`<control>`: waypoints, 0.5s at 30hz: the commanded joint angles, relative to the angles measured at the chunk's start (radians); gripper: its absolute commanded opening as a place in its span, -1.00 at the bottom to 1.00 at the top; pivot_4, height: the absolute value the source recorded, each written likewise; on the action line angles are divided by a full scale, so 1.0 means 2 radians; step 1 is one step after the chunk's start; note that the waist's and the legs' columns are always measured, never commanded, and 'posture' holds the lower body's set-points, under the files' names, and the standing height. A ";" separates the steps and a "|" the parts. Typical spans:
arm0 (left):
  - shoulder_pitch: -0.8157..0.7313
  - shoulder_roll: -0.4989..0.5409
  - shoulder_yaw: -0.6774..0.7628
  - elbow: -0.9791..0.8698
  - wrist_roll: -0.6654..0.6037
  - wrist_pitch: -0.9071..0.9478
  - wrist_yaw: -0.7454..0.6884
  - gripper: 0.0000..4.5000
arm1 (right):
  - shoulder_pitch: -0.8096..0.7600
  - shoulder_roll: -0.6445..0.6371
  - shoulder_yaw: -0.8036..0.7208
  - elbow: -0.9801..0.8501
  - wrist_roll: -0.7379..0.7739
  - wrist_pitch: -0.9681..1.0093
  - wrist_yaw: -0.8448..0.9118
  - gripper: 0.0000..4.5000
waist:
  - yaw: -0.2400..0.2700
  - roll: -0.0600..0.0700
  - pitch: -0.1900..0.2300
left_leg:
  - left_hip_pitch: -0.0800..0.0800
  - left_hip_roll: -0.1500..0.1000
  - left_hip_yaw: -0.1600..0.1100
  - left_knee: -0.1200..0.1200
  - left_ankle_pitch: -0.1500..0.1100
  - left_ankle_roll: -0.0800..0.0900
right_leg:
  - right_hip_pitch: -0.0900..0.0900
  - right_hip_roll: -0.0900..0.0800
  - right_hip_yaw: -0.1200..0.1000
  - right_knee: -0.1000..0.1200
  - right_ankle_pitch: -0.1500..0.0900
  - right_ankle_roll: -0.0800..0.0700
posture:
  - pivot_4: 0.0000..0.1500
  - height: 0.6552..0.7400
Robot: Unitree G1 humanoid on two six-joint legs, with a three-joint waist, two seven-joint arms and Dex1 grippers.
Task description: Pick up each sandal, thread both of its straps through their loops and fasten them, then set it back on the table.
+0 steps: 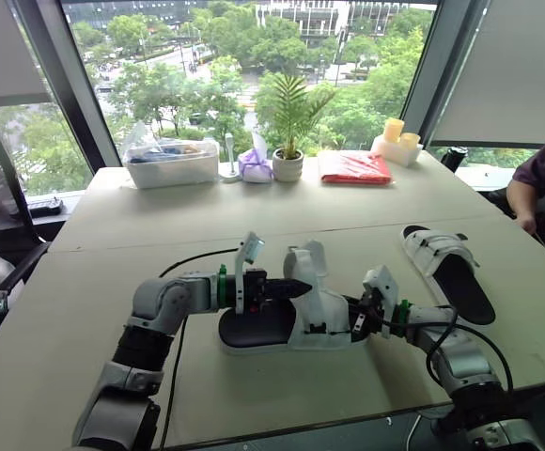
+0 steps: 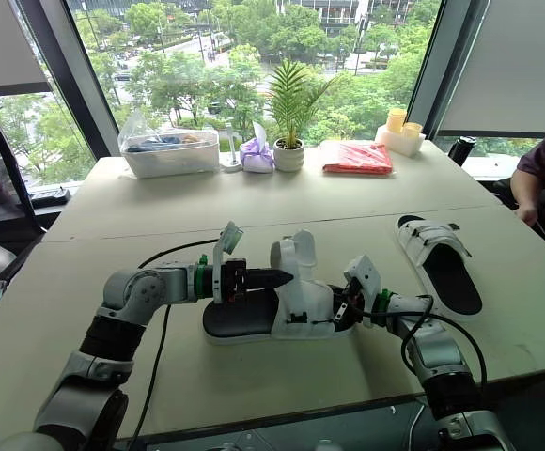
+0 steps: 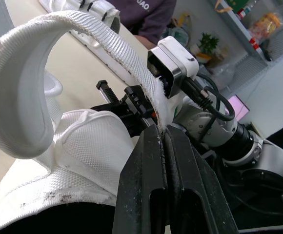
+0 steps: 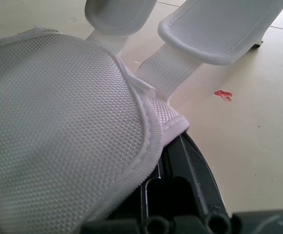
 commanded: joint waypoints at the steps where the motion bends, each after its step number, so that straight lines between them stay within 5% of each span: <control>1: -0.007 0.006 -0.015 -0.006 0.013 -0.013 -0.016 -0.98 | 0.013 0.009 0.014 0.017 -0.014 0.016 -0.013 -1.00 | 0.000 0.000 0.000 | 0.000 0.000 0.000 0.000 0.000 0.000 | 0.000 0.000 0.000 0.000 0.000 0.000 | 1.00 0.97; 15: -0.027 0.013 -0.038 0.007 0.064 -0.079 -0.044 -0.98 | 0.013 0.011 0.013 0.018 -0.014 0.015 -0.013 -1.00 | -0.001 0.000 0.000 | 0.000 0.000 0.000 -0.003 0.000 0.000 | 0.000 0.000 0.000 -0.003 0.001 -0.001 | 1.00 0.97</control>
